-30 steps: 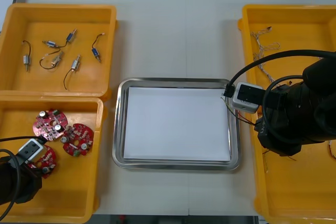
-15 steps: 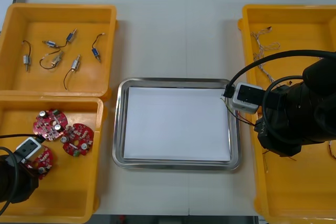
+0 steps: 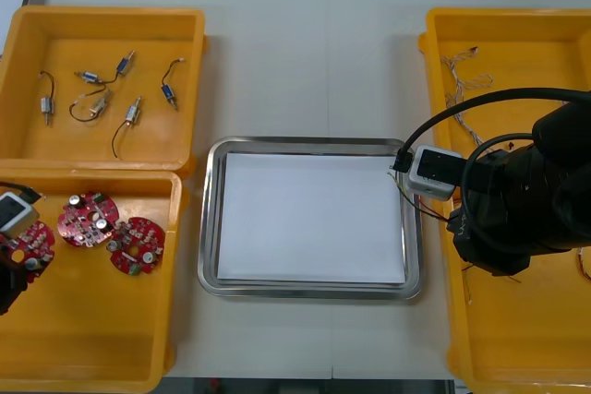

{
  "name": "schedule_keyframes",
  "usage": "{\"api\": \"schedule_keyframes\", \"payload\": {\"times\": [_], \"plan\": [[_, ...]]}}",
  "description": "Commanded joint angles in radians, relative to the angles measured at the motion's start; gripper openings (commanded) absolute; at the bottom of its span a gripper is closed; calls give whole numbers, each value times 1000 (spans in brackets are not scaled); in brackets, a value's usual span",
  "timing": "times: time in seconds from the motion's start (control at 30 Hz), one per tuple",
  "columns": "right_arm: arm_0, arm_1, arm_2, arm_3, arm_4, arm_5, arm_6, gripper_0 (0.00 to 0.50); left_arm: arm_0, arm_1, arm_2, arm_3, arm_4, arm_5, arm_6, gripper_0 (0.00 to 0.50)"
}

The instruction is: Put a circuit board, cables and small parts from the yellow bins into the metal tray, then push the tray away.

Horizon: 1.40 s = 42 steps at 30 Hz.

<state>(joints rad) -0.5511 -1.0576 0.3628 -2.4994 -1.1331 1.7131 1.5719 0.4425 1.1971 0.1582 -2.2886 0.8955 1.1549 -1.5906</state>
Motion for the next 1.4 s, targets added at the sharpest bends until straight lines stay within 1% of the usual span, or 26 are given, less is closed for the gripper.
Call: {"api": "schedule_keyframes", "payload": {"times": [0.03,0.17,0.23,0.3,0.37,0.43,0.5,0.53,0.6,0.67,0.73,0.77,0.83,0.87,0.93,0.97,1.0,1.03,1.13,1.27,1.4], "plan": [[-27,10,-2,-13,-11,5,-47,0,16,-44,96,-75,11,100,101,0],[-27,10,-2,-13,-11,7,-47,0,-30,-44,106,-121,25,181,121,0],[-27,10,-2,-12,-10,7,-47,0,-64,-44,106,-138,48,221,130,0],[-27,10,-2,-12,-10,7,-47,0,-119,-44,104,-160,94,275,136,0],[-27,10,-2,-13,-11,7,-46,0,-166,-44,95,-175,123,312,141,0],[-27,10,-2,-12,-10,7,-47,0,-215,-44,75,-190,146,345,147,0],[-27,10,-2,-12,-10,7,-47,0,-292,-44,30,-207,160,382,156,0],[-27,10,-2,-12,-10,7,-46,0,-311,-44,15,-210,160,390,159,0],[-27,10,-2,-13,-10,7,-47,0,-383,-48,-42,-218,161,402,173,0],[-27,10,-2,-13,-10,7,-47,0,-433,-50,-88,-218,161,402,184,0],[-27,10,-4,-12,-8,7,-47,0,-508,-57,-157,-218,154,408,204,0],[-27,10,-2,-12,-8,7,-47,0,-524,-60,-174,-216,149,411,215,0],[-27,10,-2,-13,-8,7,-47,0,-594,-76,-241,-218,140,427,259,0],[-27,10,-2,-13,-8,7,-47,0,-614,-80,-259,-216,135,431,268,0],[-27,10,-2,-12,-8,7,-47,0,-689,-97,-327,-218,122,467,308,0],[-27,10,-2,-12,-8,7,-47,0,-708,-103,-345,-216,117,474,317,0],[-27,10,-2,-12,-8,7,-47,0,-746,-114,-379,-216,111,493,340,0],[-27,10,-2,-12,-7,7,-47,0,-763,-120,-394,-216,106,497,351,0],[-27,10,-2,-12,-7,7,-47,0,-864,-152,-499,-213,86,523,420,0],[-27,10,-2,-12,-5,7,-47,0,-950,-197,-606,-213,48,526,514,0],[-27,10,-2,-12,-5,7,-47,0,-1016,-241,-700,-209,0,537,595,0]]}}
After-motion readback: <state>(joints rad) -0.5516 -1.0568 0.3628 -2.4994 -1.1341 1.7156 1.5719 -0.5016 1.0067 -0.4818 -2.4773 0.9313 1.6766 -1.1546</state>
